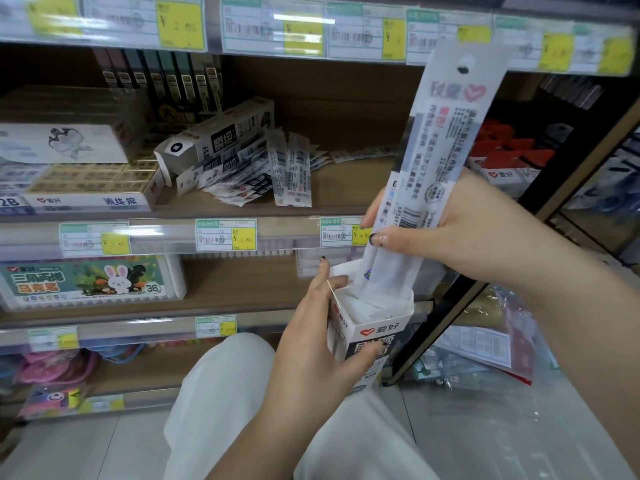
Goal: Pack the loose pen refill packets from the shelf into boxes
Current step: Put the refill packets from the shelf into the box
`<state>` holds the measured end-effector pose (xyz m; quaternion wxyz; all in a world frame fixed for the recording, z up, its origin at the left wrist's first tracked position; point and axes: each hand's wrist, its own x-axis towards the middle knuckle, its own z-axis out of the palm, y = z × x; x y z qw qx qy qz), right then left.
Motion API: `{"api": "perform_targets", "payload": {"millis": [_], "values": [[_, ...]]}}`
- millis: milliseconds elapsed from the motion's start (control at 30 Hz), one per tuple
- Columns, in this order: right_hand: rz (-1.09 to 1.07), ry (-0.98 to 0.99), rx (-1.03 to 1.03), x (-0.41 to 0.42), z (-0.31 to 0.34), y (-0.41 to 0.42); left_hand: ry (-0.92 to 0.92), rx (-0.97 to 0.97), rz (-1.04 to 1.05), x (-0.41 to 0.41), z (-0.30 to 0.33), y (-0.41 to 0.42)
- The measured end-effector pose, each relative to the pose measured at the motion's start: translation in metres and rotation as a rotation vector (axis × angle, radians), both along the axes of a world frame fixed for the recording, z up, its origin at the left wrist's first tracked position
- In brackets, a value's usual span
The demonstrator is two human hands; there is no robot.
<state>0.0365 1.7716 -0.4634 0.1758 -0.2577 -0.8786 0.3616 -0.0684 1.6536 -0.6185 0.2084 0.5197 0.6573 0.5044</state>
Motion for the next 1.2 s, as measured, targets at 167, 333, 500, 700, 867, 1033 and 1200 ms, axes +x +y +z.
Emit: {"api": "perform_targets", "payload": {"millis": [167, 333, 500, 700, 867, 1033, 1200], "values": [[0.005, -0.002, -0.003, 0.001, 0.000, 0.002, 0.000, 0.006, -0.002, 0.000, 0.001, 0.001], [0.028, -0.012, -0.001, 0.001, 0.002, 0.004, 0.002, 0.011, -0.015, 0.000, 0.002, -0.001], [0.021, -0.004, -0.020, 0.002, 0.003, 0.007, -0.006, 0.019, -0.022, 0.000, 0.002, -0.001], [0.015, -0.005, -0.021, 0.003, 0.002, 0.008, -0.016, 0.026, -0.023, 0.001, 0.004, -0.001], [0.031, -0.009, -0.035, 0.002, 0.002, 0.004, -0.008, 0.018, -0.017, 0.001, 0.006, -0.001], [0.033, -0.016, -0.037, 0.001, 0.002, -0.003, -0.001, 0.018, -0.005, 0.000, 0.005, -0.001], [0.020, -0.006, -0.007, 0.001, 0.000, -0.006, 0.030, 0.014, -0.004, 0.000, 0.004, 0.000]]}}
